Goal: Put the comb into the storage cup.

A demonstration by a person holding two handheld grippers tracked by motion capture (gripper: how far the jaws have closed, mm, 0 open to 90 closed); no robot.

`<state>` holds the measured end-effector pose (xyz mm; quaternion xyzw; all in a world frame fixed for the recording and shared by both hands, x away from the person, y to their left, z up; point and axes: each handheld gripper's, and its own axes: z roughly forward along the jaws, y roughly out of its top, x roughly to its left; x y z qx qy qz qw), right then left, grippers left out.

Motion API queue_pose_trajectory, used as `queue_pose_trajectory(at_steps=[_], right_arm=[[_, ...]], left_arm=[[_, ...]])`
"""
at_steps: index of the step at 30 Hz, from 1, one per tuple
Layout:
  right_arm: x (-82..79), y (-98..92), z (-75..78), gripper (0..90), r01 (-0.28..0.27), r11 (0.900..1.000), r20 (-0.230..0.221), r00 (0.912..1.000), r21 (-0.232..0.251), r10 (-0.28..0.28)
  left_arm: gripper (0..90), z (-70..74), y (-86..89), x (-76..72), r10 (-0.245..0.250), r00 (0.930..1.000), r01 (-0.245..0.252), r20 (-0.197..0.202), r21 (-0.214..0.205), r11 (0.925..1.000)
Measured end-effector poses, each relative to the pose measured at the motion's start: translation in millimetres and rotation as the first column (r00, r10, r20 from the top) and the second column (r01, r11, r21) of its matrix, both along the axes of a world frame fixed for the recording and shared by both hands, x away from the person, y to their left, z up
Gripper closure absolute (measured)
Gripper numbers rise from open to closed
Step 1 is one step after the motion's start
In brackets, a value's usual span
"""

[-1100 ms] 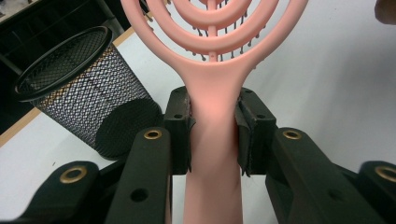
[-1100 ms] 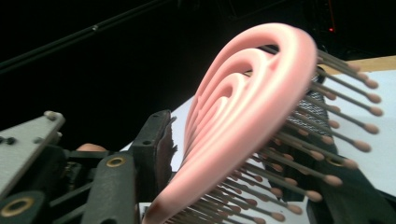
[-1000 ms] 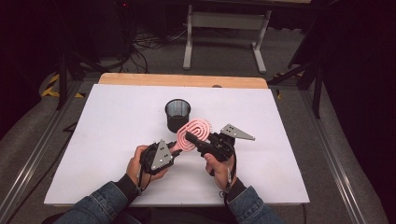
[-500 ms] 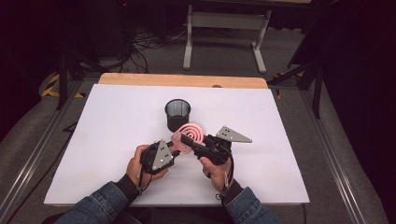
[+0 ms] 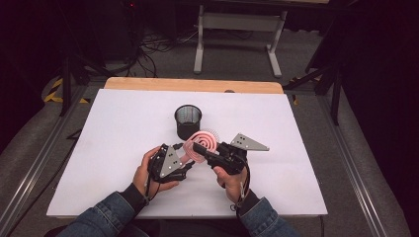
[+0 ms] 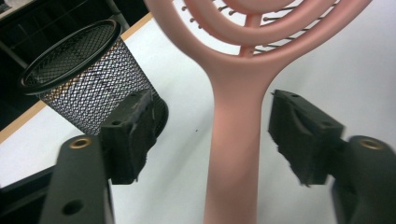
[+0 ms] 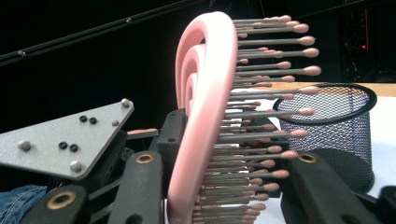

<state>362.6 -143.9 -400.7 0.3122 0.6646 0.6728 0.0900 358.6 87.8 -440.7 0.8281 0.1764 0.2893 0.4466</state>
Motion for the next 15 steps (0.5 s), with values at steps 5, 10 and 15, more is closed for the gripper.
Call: queue_pose_trajectory(at_steps=[5,10,15], right_arm=[[-0.6,-3.7,2.0,62.7,0.006,1.0000,0.012,0.9999,-0.007,-0.006],[-2.3,-4.5,4.3,62.7,0.003,0.9996,0.031,0.9995,-0.027,-0.002],[-3.1,-6.6,5.9,62.7,0.009,0.9990,0.048,0.9988,-0.043,-0.007]], left_arm=[[21.8,0.1,1.7,1.6,-0.031,0.9987,0.029,-0.040,-0.046,0.9985],[12.7,-0.5,1.5,2.7,-0.064,0.9958,0.062,-0.066,-0.037,0.9974],[8.8,0.2,2.7,2.3,-0.087,0.9939,0.083,-0.069,-0.047,0.9954]])
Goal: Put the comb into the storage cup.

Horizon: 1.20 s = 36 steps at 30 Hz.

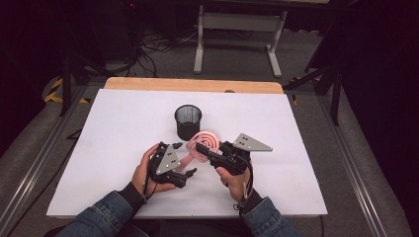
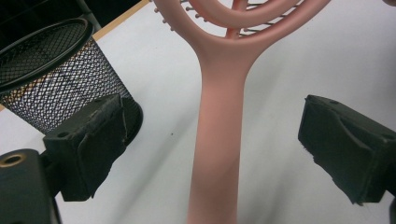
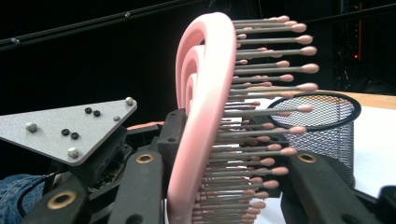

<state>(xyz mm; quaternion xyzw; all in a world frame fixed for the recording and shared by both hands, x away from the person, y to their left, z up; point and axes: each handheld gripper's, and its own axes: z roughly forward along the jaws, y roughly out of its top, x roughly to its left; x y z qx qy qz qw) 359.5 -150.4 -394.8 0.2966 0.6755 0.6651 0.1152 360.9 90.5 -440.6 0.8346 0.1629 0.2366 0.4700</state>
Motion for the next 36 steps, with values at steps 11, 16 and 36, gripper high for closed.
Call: queue_pose_trajectory(at_steps=[11,16,36], right_arm=[[-1.0,-8.5,5.9,62.8,0.018,0.9997,0.030,0.9994,-0.015,-0.018],[-1.4,-11.9,8.6,62.7,0.027,0.9995,0.042,0.9988,-0.018,-0.026],[-0.7,-21.6,17.0,62.8,0.048,0.9982,0.079,0.9959,-0.037,-0.045]], left_arm=[[7.0,5.4,12.6,1.9,0.015,0.9998,-0.015,-0.013,-0.016,0.9997],[7.0,8.5,22.2,1.5,0.017,0.9998,-0.017,-0.011,-0.031,0.9994],[6.6,14.1,87.7,-9.1,0.041,0.9989,-0.043,-0.022,-0.102,0.9939]])
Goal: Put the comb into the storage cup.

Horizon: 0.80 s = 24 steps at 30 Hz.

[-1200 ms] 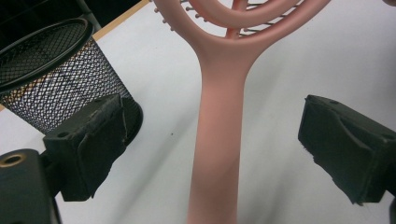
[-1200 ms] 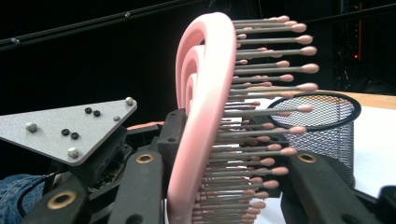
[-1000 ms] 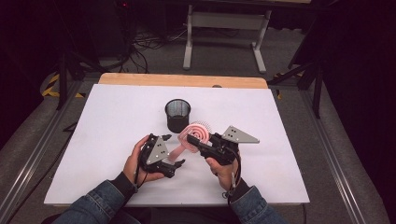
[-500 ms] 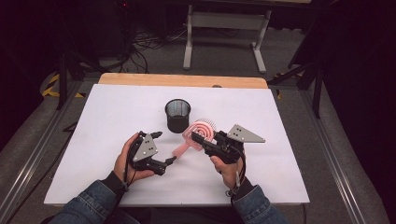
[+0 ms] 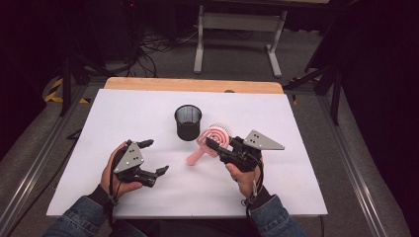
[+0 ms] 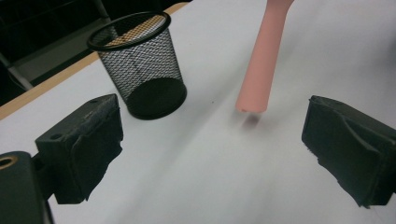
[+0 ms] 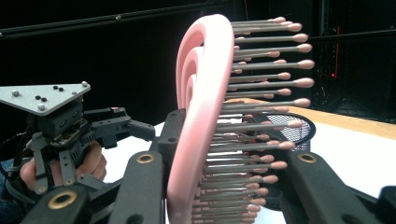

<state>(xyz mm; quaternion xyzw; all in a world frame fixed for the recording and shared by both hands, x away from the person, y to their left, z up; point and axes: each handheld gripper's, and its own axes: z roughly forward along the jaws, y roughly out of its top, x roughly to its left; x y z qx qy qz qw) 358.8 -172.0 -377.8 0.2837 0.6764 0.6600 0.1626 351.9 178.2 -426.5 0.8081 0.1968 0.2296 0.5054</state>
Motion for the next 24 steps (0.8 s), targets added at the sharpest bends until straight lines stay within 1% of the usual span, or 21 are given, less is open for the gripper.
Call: queue_pose_trajectory(at_steps=[3,6,7,9,13,14,15,19,21,22,24], right_arm=[[0.0,-0.6,1.1,62.8,-0.003,1.0000,0.003,1.0000,-0.003,0.003],[-0.6,-1.4,2.1,62.8,0.001,0.9999,0.008,1.0000,-0.012,0.000],[-0.6,-2.6,3.5,62.8,0.002,0.9998,0.016,0.9999,-0.018,-0.002],[-0.6,-2.9,4.0,62.8,0.006,0.9998,0.016,0.9999,-0.019,-0.006],[-0.5,-4.4,7.1,62.8,0.010,0.9997,0.022,0.9997,-0.023,-0.009],[-0.5,-4.6,8.0,62.8,0.007,0.9996,0.025,0.9997,-0.028,-0.007],[0.0,-5.5,10.9,62.8,0.008,0.9991,0.039,0.9992,-0.041,-0.007],[1.6,-7.0,15.6,62.8,0.012,0.9988,0.045,0.9990,-0.048,-0.010],[2.4,-7.0,18.3,62.8,0.006,0.9983,0.055,0.9985,-0.058,-0.003],[2.6,-6.4,19.9,62.9,0.004,0.9981,0.056,0.9984,-0.061,-0.001],[3.2,-6.5,21.0,62.8,0.003,0.9978,0.061,0.9981,-0.067,0.001]], left_arm=[[6.6,-1.8,8.6,-1.5,0.010,0.9999,-0.010,-0.003,0.002,0.9999],[6.6,-4.6,14.5,-2.1,0.027,0.9995,-0.027,-0.017,-0.005,0.9996],[6.6,-5.1,16.5,-2.6,0.028,0.9994,-0.028,-0.022,-0.008,0.9996],[6.6,-5.2,18.7,-3.8,0.031,0.9993,-0.031,-0.022,-0.003,0.9995],[6.4,-6.5,24.4,-5.2,0.039,0.9988,-0.039,-0.030,-0.014,0.9991],[6.3,-7.0,26.4,-5.2,0.043,0.9985,-0.043,-0.036,-0.020,0.9989],[6.4,-7.1,27.7,-5.3,0.045,0.9982,-0.046,-0.039,-0.021,0.9987],[6.4,-7.7,33.4,-7.2,0.049,0.9978,-0.050,-0.045,-0.030,0.9983],[6.3,-7.8,35.5,-7.7,0.053,0.9977,-0.054,-0.042,-0.028,0.9981],[6.4,-8.2,37.4,-8.2,0.057,0.9972,-0.059,-0.048,-0.032,0.9977],[6.3,-8.2,38.6,-8.9,0.059,0.9971,-0.060,-0.049,-0.029,0.9977]])
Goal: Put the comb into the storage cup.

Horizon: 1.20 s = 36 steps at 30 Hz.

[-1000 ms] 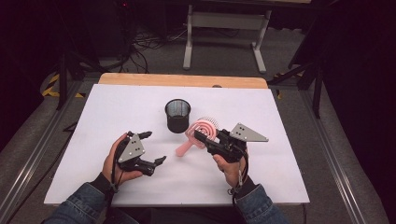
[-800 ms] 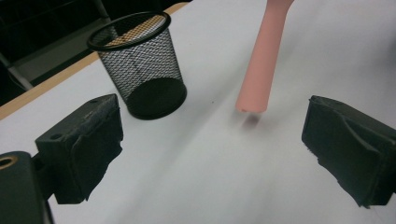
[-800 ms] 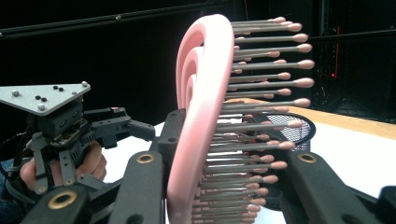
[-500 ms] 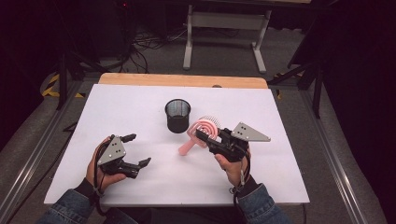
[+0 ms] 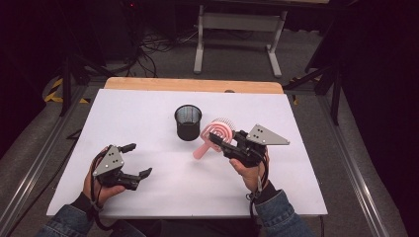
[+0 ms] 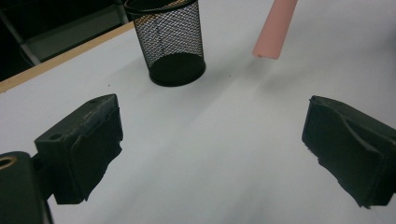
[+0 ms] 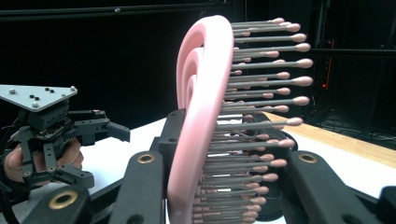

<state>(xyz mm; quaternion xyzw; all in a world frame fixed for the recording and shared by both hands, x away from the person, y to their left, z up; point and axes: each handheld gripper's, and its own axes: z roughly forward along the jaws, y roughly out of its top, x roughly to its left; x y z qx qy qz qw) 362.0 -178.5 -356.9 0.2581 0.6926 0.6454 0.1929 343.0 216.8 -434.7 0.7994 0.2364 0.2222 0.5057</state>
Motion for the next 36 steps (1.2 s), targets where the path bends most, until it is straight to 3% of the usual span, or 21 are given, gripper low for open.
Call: queue_pose_trajectory(at_steps=[4,6,15,16,22,36], right_arm=[[2.1,-2.4,9.5,62.9,0.012,0.9998,0.020,0.9997,-0.017,-0.012],[6.4,-7.1,18.2,62.8,0.027,0.9995,0.027,0.9993,-0.014,-0.027],[13.8,-21.5,46.6,62.9,0.083,0.9956,0.086,0.9931,-0.042,-0.080],[17.0,-26.0,55.3,62.9,0.096,0.9947,0.099,0.9908,-0.037,-0.092],[23.9,-31.8,72.6,62.9,0.125,0.9917,0.127,0.9845,-0.028,-0.121],[44.4,-22.2,81.1,62.9,0.146,0.9889,0.128,0.9817,-0.028,-0.141]], left_arm=[[6.0,-0.3,2.6,-2.3,0.028,0.9996,-0.028,0.006,0.015,0.9995],[6.1,0.2,6.4,-3.3,0.034,0.9994,-0.034,0.006,0.002,0.9994],[5.4,0.5,9.8,-6.6,0.027,0.9994,-0.027,0.020,-0.013,0.9996],[5.2,0.4,10.6,-6.8,0.025,0.9994,-0.024,0.024,-0.010,0.9997],[5.2,0.8,12.3,-6.8,0.012,0.9995,-0.011,0.028,-0.024,0.9996],[5.2,0.2,12.3,-6.3,0.001,0.9996,0.000,0.029,-0.026,0.9997]])
